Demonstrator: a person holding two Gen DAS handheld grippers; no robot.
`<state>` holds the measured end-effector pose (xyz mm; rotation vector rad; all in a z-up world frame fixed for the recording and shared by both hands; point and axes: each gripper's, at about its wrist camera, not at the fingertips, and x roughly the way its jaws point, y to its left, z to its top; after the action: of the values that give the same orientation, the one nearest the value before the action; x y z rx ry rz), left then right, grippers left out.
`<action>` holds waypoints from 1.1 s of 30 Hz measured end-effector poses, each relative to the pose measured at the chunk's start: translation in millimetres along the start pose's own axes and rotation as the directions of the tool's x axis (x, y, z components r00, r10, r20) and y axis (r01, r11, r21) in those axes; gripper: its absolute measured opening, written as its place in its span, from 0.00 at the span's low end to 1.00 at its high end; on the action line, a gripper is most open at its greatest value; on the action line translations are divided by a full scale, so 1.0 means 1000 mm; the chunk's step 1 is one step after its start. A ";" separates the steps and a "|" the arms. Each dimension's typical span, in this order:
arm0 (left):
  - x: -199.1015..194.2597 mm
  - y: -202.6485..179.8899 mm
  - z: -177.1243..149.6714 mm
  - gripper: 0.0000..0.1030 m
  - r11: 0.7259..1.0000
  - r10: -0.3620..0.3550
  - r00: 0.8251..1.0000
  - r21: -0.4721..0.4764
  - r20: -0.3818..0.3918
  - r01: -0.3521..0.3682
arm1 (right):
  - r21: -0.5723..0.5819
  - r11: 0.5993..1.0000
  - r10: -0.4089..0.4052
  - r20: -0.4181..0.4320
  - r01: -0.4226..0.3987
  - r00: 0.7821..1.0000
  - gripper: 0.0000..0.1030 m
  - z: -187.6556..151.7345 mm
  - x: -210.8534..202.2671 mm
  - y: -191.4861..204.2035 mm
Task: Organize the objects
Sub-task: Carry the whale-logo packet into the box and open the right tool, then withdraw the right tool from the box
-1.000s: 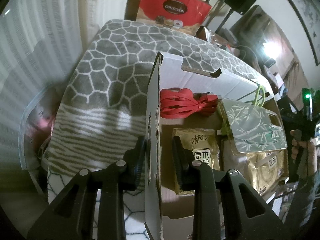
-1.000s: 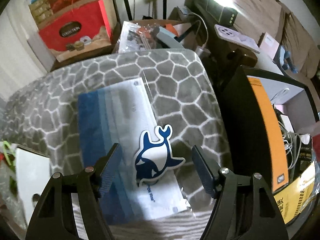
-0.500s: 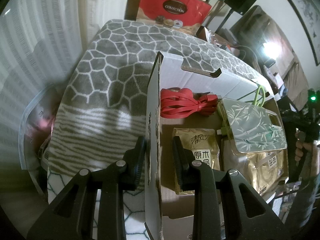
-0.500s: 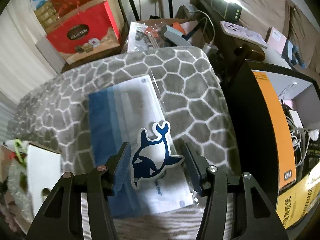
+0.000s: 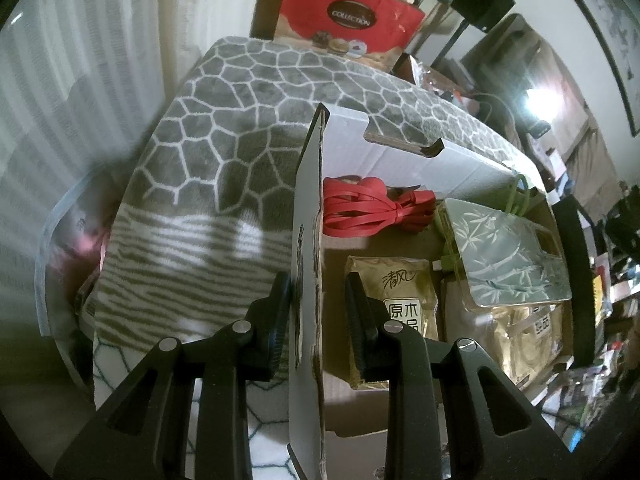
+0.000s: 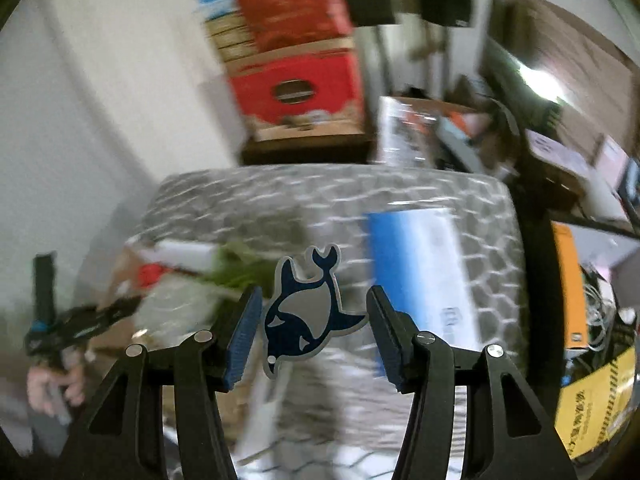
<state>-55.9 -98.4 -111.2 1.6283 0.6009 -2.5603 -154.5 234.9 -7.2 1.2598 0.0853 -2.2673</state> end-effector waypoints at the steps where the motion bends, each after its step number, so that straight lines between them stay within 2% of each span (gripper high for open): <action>1: 0.000 0.000 0.000 0.24 1.000 -0.005 1.000 -0.005 -0.001 0.005 | -0.025 0.999 0.020 -0.009 -0.020 1.000 0.54 -0.002 0.001 0.013; 7: -0.005 0.011 0.001 0.24 0.997 -0.057 0.998 -0.051 -0.002 0.057 | -0.150 0.982 0.108 -0.051 -0.115 0.993 0.54 -0.012 0.010 0.079; 17: -0.013 0.015 0.004 0.23 0.997 -0.057 0.998 -0.059 0.016 0.058 | -0.272 0.932 0.205 -0.151 -0.240 0.967 0.54 -0.030 0.050 0.159; 23: -0.011 0.019 0.007 0.23 0.996 -0.053 0.999 -0.067 0.013 0.054 | -0.291 0.917 0.228 -0.176 -0.272 0.958 0.55 -0.038 0.073 0.182; 26: -0.012 0.019 0.006 0.23 0.997 -0.049 0.999 -0.066 0.014 0.050 | -0.301 0.914 0.224 -0.189 -0.273 0.956 0.61 -0.042 0.080 0.189; 33: -0.010 0.017 0.006 0.23 0.998 -0.035 0.999 -0.057 0.014 0.036 | -0.280 0.928 0.210 -0.155 -0.247 0.965 0.63 -0.037 0.065 0.172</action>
<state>-52.0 -117.7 -105.1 1.5959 0.7022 -2.5510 -70.4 71.5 -46.0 1.1790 0.2980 -1.8944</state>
